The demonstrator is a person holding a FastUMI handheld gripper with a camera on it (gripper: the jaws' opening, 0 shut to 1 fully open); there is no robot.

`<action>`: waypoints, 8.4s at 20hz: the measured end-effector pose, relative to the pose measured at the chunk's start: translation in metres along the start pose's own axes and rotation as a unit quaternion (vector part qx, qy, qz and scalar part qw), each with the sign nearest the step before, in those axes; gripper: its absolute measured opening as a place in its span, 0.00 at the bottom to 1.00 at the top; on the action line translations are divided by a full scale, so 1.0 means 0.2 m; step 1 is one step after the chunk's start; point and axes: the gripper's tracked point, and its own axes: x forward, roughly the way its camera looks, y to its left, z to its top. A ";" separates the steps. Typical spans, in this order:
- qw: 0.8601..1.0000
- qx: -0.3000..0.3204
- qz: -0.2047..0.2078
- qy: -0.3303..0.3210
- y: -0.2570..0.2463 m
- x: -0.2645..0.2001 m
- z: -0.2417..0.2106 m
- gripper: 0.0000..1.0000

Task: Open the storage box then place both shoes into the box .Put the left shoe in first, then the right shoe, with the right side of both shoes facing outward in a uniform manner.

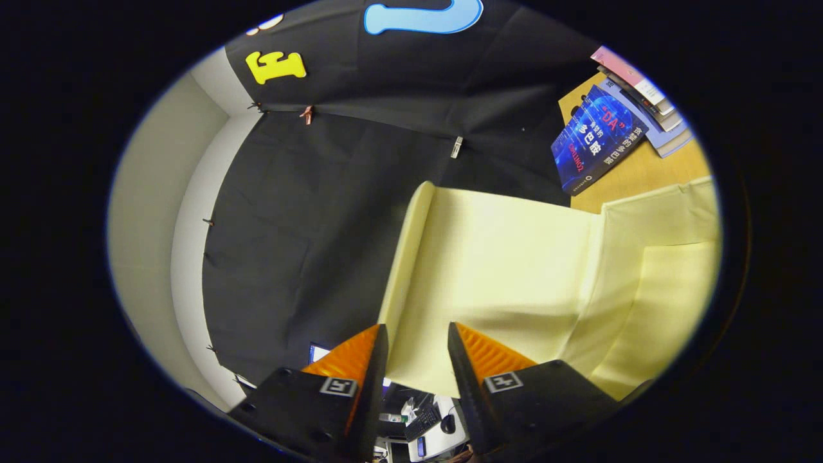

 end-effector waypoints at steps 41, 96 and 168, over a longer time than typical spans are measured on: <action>0.813 -0.024 -0.580 -0.036 -1.64 -2.22 -0.09 0.70; 0.901 0.075 -0.428 0.009 -0.94 -0.40 -0.07 0.90; 0.887 0.068 -0.439 -0.124 -0.61 -1.93 0.25 0.17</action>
